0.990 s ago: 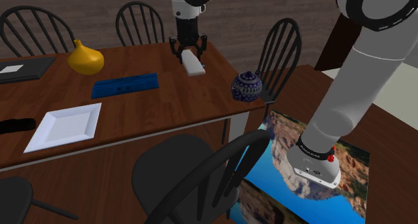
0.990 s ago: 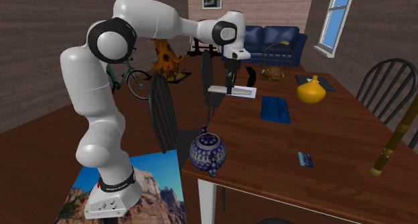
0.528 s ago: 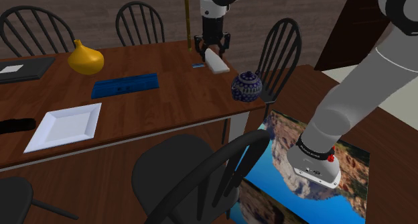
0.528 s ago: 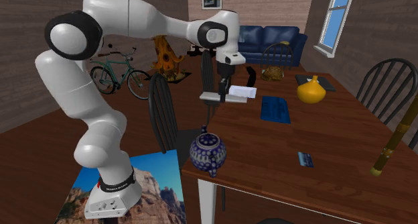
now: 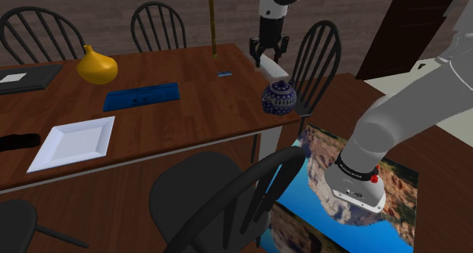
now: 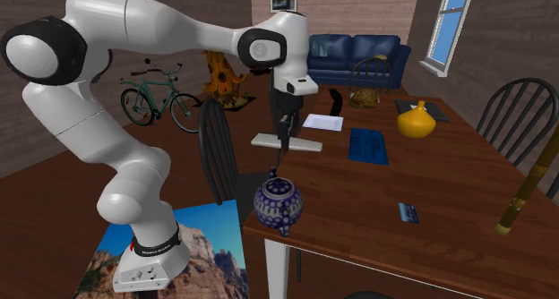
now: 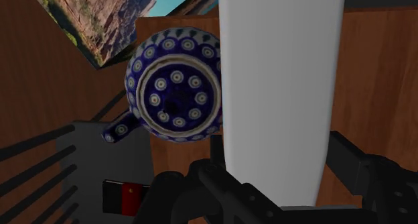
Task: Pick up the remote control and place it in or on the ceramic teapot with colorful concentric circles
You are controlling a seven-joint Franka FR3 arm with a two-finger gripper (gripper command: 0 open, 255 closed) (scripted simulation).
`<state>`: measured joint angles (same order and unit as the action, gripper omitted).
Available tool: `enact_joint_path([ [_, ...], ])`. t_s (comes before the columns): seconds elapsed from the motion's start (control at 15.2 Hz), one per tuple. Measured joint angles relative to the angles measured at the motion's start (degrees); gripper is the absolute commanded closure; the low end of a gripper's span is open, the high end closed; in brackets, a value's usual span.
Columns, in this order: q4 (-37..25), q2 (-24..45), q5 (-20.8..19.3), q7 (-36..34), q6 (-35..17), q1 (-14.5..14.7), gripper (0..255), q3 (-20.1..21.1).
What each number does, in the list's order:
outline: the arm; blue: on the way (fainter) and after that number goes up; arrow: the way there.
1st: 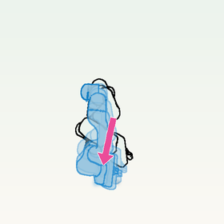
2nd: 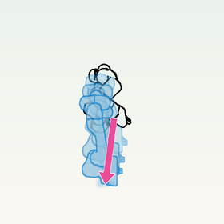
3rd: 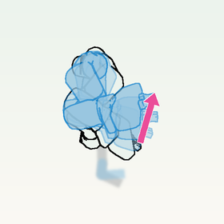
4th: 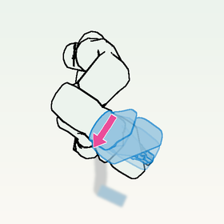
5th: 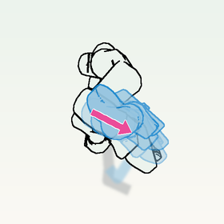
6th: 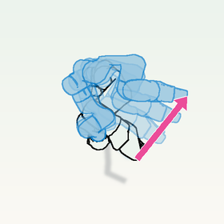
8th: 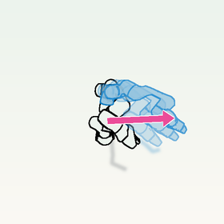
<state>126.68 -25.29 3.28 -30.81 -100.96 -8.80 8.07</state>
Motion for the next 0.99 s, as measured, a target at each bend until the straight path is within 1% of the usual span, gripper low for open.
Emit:
enact_joint_path([
  [0.26,3.9,-5.1,-1.6,5.5,1.3,-1.8,255,-4.3],
  [0.4,5.6,-6.7,-2.2,7.0,1.2,-2.3,255,-5.5],
  [0.99,12.5,-7.2,-2.2,7.5,-5.1,-2.4,255,-5.7],
])
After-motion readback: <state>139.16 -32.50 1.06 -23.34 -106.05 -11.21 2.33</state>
